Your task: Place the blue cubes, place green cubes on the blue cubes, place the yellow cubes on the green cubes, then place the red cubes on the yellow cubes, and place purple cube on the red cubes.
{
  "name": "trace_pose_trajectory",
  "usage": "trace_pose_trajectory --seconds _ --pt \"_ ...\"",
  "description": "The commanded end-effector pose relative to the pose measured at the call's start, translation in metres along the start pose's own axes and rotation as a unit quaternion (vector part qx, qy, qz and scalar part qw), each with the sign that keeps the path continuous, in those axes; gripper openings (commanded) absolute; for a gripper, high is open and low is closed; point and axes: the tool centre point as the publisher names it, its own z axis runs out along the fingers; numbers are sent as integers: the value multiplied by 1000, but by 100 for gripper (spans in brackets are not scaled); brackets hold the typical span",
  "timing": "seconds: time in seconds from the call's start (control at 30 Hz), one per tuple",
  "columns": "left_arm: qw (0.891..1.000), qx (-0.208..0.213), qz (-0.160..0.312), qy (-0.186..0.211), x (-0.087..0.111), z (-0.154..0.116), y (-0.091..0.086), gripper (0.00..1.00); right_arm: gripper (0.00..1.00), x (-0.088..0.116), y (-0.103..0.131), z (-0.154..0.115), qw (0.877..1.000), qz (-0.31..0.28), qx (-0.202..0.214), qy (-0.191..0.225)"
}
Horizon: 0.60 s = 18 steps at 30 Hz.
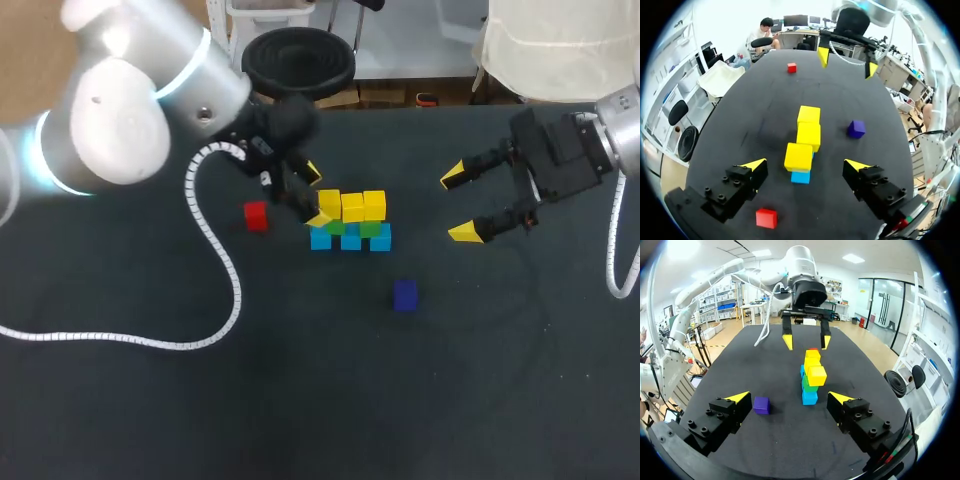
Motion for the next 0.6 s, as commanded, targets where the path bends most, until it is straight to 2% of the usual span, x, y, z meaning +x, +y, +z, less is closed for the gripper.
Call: trace_pose_trajectory --seconds 0.03,0.2,0.6 --pt "1000 -1 6 -18 4 -20 -9 100 100 0 0 0 1000 -1 0 -1" --pt "999 12 0 -44 10 -33 -1 100 100 0 0 0 1000 -1 0 -1" --pt "998 22 -32 -41 46 -40 11 100 100 0 0 0 1000 -1 0 -1"
